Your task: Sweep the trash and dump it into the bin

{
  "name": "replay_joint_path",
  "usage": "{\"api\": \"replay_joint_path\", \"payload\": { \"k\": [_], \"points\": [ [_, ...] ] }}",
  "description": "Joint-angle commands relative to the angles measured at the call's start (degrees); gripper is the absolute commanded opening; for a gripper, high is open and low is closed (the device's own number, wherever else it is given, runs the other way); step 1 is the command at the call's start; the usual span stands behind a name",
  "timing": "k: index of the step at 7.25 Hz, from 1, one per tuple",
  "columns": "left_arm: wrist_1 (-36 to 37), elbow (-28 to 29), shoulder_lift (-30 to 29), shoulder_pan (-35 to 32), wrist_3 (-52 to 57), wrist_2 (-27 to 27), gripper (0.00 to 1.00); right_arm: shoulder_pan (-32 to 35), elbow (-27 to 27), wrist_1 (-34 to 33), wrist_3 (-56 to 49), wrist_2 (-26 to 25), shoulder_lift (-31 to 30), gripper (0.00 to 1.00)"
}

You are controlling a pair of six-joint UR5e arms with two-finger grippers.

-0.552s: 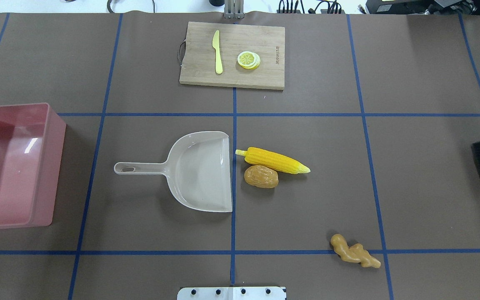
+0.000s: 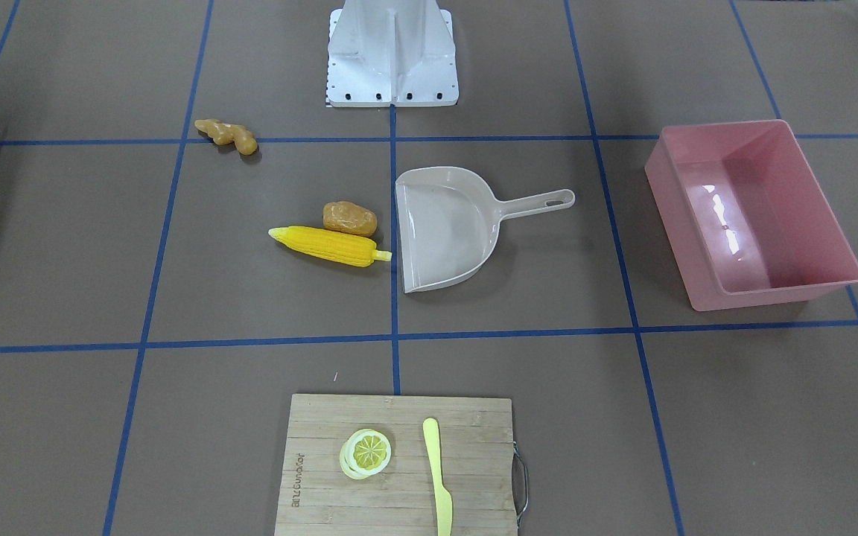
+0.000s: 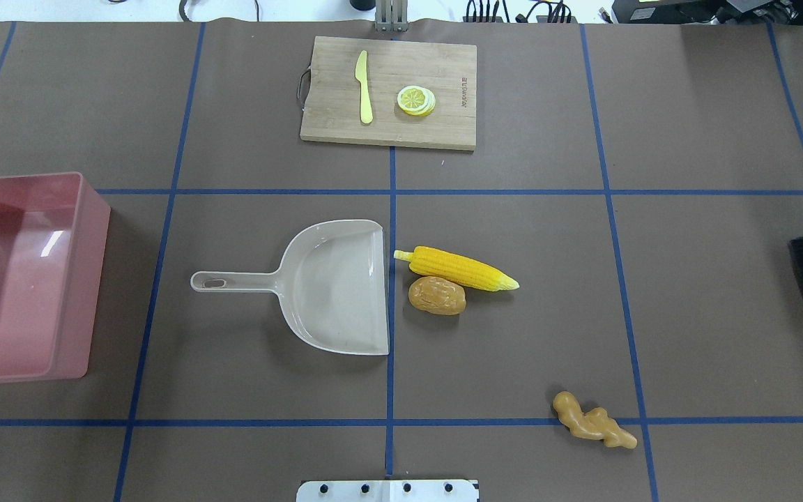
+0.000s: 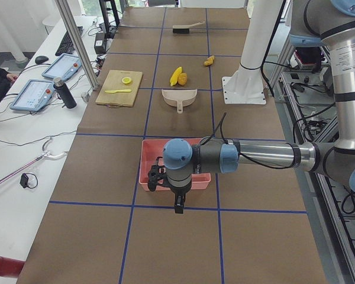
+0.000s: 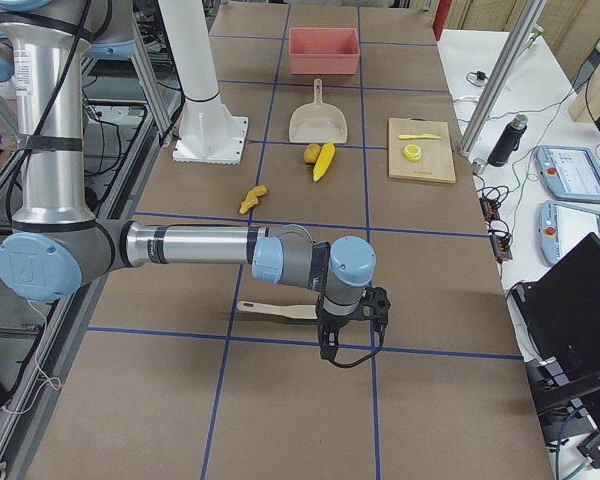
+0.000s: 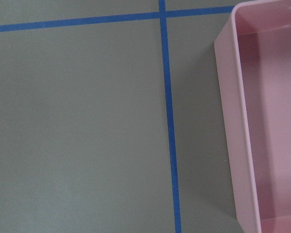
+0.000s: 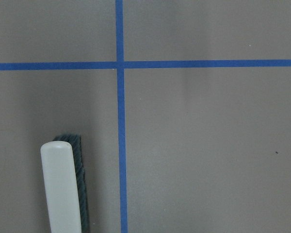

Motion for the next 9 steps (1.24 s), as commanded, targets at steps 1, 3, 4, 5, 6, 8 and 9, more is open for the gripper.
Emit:
{"api": "replay_joint_path", "payload": {
  "k": [1, 3, 4, 5, 6, 8, 9],
  "points": [
    [0.06, 0.08, 0.02, 0.01, -0.01, 0.0, 0.98, 0.0, 0.12, 0.05, 0.02, 1.43, -0.69, 1.0],
    [0.06, 0.0, 0.02, -0.08, -0.01, -0.01, 0.98, 0.0, 0.12, 0.14, -0.07, 1.09, -0.69, 1.0],
    [-0.03, -0.18, 0.02, 0.01, -0.09, -0.09, 0.98, 0.0, -0.06, 0.14, -0.07, 0.92, -0.69, 1.0],
    [0.06, -0.27, -0.06, 0.19, -0.27, -0.09, 0.98, 0.0, 0.03, 0.14, -0.07, 1.0, -0.69, 1.0],
    [0.06, -0.27, -0.06, 0.19, -0.36, -0.09, 0.98, 0.0, -0.06, 0.14, -0.07, 1.09, -0.78, 1.0],
    [0.06, -0.36, -0.68, 0.36, -0.44, 0.0, 0.98, 0.0, -0.15, 0.14, -0.07, 1.0, -0.78, 1.0],
    [0.06, -0.36, -0.85, 0.36, -0.44, 0.0, 0.98, 0.0, 0.2, 0.14, -0.07, 1.35, -0.69, 1.0]
  ]
}}
